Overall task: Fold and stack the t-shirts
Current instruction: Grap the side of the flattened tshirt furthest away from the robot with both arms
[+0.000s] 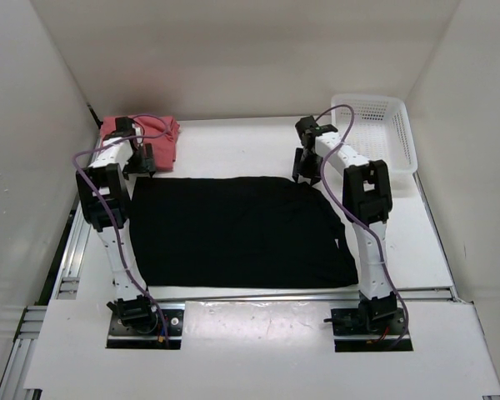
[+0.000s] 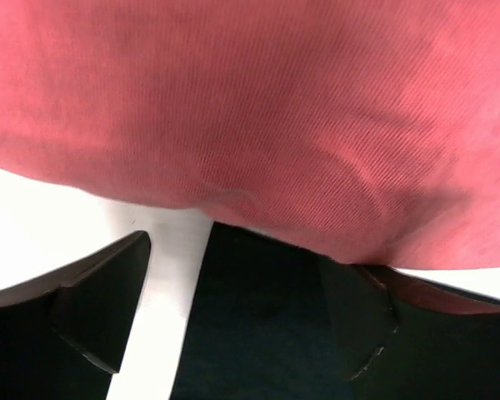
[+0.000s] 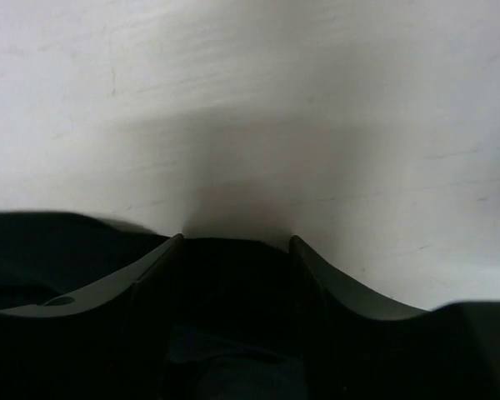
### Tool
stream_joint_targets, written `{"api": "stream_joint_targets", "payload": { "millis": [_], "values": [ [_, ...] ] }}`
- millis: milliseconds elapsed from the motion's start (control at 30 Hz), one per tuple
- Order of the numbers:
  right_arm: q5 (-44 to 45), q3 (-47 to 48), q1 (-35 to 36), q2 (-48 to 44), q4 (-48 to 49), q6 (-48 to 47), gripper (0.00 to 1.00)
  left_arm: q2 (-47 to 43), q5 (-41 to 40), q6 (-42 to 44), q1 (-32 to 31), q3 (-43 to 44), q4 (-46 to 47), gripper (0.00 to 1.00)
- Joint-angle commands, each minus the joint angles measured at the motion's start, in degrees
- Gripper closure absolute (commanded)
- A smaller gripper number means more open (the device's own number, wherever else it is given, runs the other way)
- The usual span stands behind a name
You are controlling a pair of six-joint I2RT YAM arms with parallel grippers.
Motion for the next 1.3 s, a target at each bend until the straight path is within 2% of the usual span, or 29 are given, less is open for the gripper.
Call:
{"api": "stream_joint_targets", "payload": {
  "millis": [0, 100, 267, 300, 367, 433, 500, 533, 567, 600, 633, 733, 833, 933, 967, 1000, 1033, 1133, 1267],
  "values": [
    [-2.75, -1.52, 0.68, -3.69, -0.88, -0.6, 0.48, 2.23, 1.79, 0.03, 0.3, -0.96, 0.56, 0.14],
    [-3.99, -1.52, 0.68, -5.54, -0.88, -0.6, 0.52, -0.22, 5.56, 0.03, 0.3, -3.76, 0.56, 0.26],
    [-7.32, -2.05, 0.68, -7.74, -0.88, -1.13, 0.49, -6.81, 11.19, 0.03, 0.3, -9.83, 0.56, 0.26],
    [-7.33, -2.75, 0.68, -7.74, -0.88, -1.13, 0.49, -6.82, 11.2, 0.03, 0.3, -10.45, 0.56, 0.26],
    [-7.85, -3.54, 0.68, -7.74, -0.88, -1.13, 0.5, -5.78, 10.33, 0.03, 0.3, -10.45, 0.56, 0.35],
    [-7.86, -4.33, 0.68, -7.74, -0.88, -1.13, 0.5, -4.54, 7.52, 0.03, 0.3, -10.97, 0.56, 0.38],
    [-7.86, -4.86, 0.68, -7.74, -1.4, -1.13, 0.5, -3.92, 7.51, 0.03, 0.83, -10.98, 0.56, 0.5],
    [-7.86, -4.86, 0.68, -7.74, -1.4, -1.74, 0.5, -3.92, 7.51, 0.03, 0.83, -10.98, 0.56, 0.59],
    [-6.64, -4.86, 0.68, -7.04, -0.79, -1.74, 0.5, -3.92, 7.51, 0.03, 0.83, -10.98, 0.56, 0.82],
    [-5.93, -4.86, 0.68, -6.25, -0.79, -2.35, 0.5, -3.92, 7.51, 0.03, 0.83, -10.2, 0.56, 0.9],
    [-5.93, -4.86, 0.68, -5.72, -0.79, -2.36, 0.5, -3.92, 7.51, 0.03, 0.83, -9.58, 0.56, 0.9],
    [-4.88, -2.23, 0.07, -3.96, -0.26, -3.59, 0.42, -4.62, 7.51, 0.03, 0.83, -8.26, 0.56, 0.9],
    [-3.47, -1.61, 0.07, -3.34, 0.35, -4.29, 0.41, -6.81, 6.9, 0.03, 0.3, -7.64, 0.56, 0.9],
    [-3.46, -2.4, 0.07, -2.82, 2.63, -3.77, 0.56, -9.01, 6.37, 0.03, -0.23, -9.05, 0.56, 0.9],
    [-2.94, -2.4, 0.07, -2.82, 2.64, -3.77, 0.77, -9.63, 5.76, 0.03, -0.23, -9.74, 0.56, 0.9],
    [-2.94, -2.4, 0.07, -2.21, 2.64, -3.24, 0.91, -11.29, 5.75, 0.03, -0.23, -9.75, 0.56, 0.9],
    [-0.68, -2.4, 0.07, -2.2, 2.64, -2.11, 1.0, -12.43, 5.14, 0.03, -0.23, -10.36, 0.56, 0.9],
    [0.75, -3.97, -0.46, -8.42, 4.73, -1.48, 1.0, -18.39, 5.14, 0.03, -0.23, -11.77, 0.56, 0.9],
    [2.16, -11.35, -0.99, -24.21, 6.95, -1.48, 1.0, -27.19, 1.9, 0.03, -0.23, -17.2, 0.04, 0.9]
  ]
}}
